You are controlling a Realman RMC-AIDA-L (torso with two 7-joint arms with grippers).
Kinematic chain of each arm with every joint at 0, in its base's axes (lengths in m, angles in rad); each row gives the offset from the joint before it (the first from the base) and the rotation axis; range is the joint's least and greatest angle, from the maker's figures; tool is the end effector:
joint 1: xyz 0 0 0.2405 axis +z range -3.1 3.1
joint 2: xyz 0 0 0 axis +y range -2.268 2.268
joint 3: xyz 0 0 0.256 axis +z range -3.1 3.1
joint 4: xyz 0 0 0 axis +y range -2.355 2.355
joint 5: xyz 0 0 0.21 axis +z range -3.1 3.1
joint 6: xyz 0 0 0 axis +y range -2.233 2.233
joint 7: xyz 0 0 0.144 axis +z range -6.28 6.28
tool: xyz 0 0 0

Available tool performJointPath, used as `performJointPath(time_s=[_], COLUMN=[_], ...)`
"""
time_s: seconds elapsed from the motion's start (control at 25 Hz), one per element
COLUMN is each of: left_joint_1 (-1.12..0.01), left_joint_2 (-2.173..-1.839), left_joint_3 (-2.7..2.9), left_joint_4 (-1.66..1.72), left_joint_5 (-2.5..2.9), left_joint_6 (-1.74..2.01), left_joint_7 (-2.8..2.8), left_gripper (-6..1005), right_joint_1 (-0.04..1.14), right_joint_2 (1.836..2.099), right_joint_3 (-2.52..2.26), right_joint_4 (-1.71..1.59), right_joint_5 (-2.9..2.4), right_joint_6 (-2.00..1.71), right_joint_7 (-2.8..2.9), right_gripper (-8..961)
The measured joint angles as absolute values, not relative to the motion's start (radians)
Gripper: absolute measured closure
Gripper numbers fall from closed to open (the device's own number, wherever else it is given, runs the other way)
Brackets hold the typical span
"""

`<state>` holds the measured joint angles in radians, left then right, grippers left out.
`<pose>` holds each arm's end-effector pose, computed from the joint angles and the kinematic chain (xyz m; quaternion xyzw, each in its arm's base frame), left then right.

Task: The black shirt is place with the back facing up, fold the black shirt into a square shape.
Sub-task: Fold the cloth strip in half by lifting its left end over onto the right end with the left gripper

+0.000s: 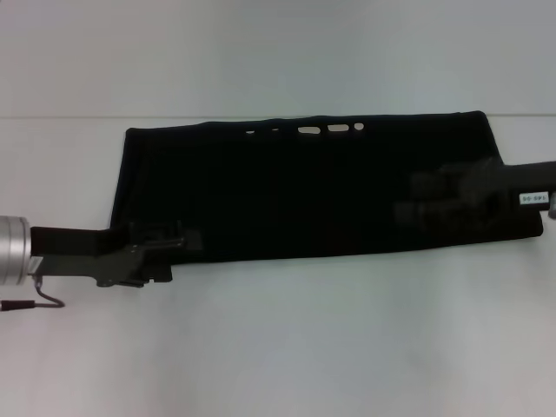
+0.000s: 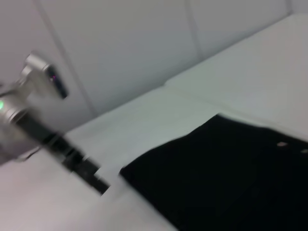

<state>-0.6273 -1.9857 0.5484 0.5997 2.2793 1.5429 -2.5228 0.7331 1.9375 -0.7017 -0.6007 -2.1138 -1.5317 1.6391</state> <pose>-0.2852 0.3500 0.0266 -0.6907 -0.6973 -0.1879 0.0384 0.2322 0.3883 0.0388 -0.9471 0.2505 0.1694 0.1071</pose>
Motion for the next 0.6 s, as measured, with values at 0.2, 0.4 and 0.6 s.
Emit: performJointPath(time_s=[0.2, 0.4, 0.6], left_joint_1=[-0.628, -0.622, -0.618], left_joint_2=[-1.988, -1.989, -1.98], left_joint_3=[0.55, 0.548, 0.539], left_joint_4=[0.581, 0.568, 0.548], left_joint_5=[2.279, 2.279, 2.284], left_joint_6=[1.477, 1.433, 1.42], left_joint_7=[-2.642, -2.714, -2.79], left_gripper=[62, 62, 62], right_joint_1=[0.743, 0.746, 0.749], right_joint_2=[1.933, 1.933, 1.937], right_joint_3=[-0.721, -0.718, -0.714], right_joint_4=[-0.609, -0.609, -0.609], right_joint_5=[-2.113, -2.111, -2.108], right_joint_6=[-1.541, -1.537, -1.53], right_joint_7=[1.631, 1.616, 1.609], right_gripper=[199, 40, 40])
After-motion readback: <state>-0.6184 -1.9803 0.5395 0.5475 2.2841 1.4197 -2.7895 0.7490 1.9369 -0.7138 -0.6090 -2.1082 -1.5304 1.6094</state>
